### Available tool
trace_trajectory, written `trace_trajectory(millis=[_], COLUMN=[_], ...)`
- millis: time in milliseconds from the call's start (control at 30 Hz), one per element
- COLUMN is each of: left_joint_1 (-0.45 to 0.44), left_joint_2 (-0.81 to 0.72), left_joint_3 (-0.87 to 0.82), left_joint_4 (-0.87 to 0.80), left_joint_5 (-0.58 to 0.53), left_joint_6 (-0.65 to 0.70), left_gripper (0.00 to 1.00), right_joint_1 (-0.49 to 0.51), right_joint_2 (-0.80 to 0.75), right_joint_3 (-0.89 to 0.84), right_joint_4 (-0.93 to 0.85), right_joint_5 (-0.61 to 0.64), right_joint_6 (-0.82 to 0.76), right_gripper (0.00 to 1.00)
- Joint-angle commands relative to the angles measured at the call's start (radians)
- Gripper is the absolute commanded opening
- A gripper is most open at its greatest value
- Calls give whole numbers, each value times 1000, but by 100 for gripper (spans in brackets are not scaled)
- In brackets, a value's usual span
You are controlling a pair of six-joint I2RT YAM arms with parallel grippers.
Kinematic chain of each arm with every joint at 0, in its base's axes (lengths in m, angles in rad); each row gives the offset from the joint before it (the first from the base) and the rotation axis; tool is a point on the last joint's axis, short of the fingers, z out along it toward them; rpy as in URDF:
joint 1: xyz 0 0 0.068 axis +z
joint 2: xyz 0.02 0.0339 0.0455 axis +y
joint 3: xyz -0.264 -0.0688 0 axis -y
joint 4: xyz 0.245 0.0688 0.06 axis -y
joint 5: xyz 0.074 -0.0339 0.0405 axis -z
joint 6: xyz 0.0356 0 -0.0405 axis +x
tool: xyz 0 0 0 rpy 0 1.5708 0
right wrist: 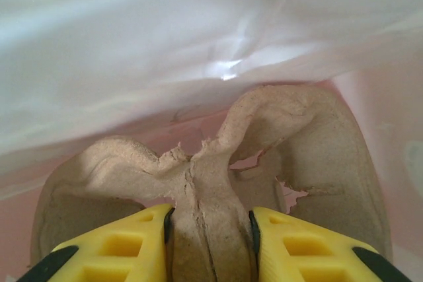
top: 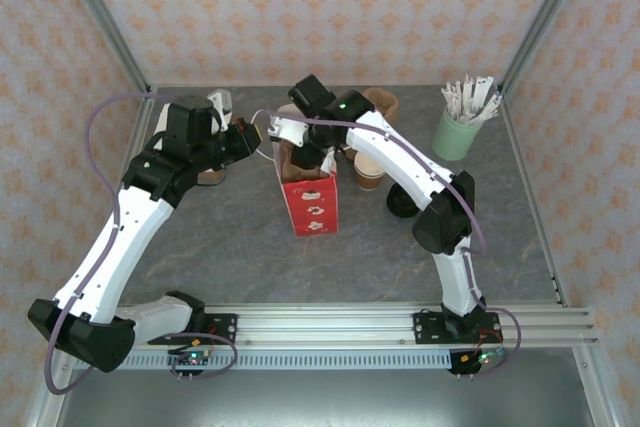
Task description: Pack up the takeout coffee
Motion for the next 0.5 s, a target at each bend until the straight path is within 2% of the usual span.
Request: trace_trajectory(millis=[0, 300, 467], left_joint_1=[1, -1, 0], left_joint_2=[-12, -11, -18], left_joint_3=[-22, -27, -23], left_joint_4=[33, 55, 47], left_joint_5=[23, 35, 32], left_joint_6=[-10, -20, -17], left_gripper=[0, 0, 0], right_joint_1=[39, 44, 44], right_joint_2=[10, 94, 132], right_joint_3=[47, 135, 133], right_joint_4=[-48, -48, -57], right_joint_5=[49, 41, 84], right_joint_6=[-27, -26, -29], right_gripper=[32, 32, 32])
